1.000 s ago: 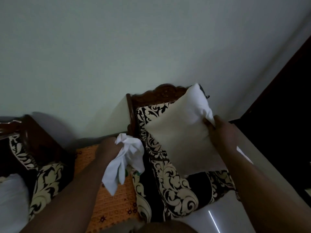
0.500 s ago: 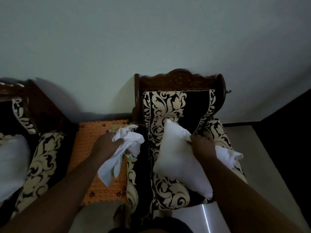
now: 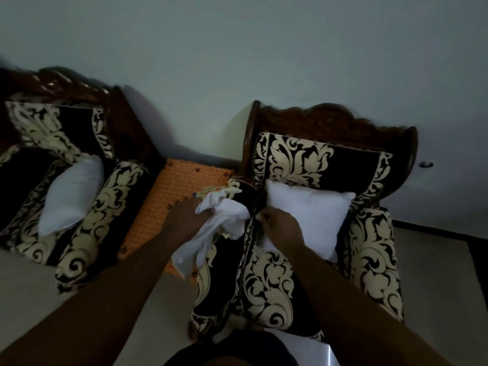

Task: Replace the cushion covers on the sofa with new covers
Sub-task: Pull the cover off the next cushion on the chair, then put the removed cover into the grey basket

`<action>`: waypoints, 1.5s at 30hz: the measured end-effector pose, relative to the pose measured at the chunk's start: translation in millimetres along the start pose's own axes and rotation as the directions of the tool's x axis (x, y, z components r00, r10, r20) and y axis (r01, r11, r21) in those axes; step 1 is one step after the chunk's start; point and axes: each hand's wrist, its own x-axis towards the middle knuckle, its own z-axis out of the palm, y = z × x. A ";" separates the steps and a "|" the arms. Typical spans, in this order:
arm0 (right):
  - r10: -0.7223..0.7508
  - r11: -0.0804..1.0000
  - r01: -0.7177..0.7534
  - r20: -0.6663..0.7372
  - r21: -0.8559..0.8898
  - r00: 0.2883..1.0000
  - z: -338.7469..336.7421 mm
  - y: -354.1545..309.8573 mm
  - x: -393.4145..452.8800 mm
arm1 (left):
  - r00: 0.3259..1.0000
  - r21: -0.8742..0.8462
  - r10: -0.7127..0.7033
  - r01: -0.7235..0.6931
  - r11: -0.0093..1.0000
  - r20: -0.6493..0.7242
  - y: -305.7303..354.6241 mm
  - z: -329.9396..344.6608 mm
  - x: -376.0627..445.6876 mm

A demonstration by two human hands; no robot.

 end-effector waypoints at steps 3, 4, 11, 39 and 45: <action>-0.222 0.947 0.209 0.027 0.245 0.975 24.5 -50.1 -26.2 | 0.987 -0.160 -0.127 0.110 0.981 -0.102 -0.9 -4.7 -16.8; -0.244 0.924 0.219 0.044 0.312 0.969 29.6 -71.0 -34.4 | 0.978 -0.231 -0.168 0.136 0.963 -0.124 -4.8 -8.2 -23.0; -0.366 0.930 0.330 0.339 0.160 0.867 80.5 -165.4 -62.4 | 0.926 -0.504 -0.311 0.169 0.847 -0.213 -48.8 -42.8 -76.8; -0.622 0.782 0.504 0.496 0.366 0.606 322.6 -591.4 -250.6 | 0.398 -0.363 -0.556 0.463 0.809 -0.730 -351.0 -170.0 -514.0; -0.695 0.660 0.693 0.588 0.291 0.414 366.5 -634.3 -234.6 | -0.025 -0.810 -0.814 0.129 0.572 -0.580 -420.1 -208.3 -578.5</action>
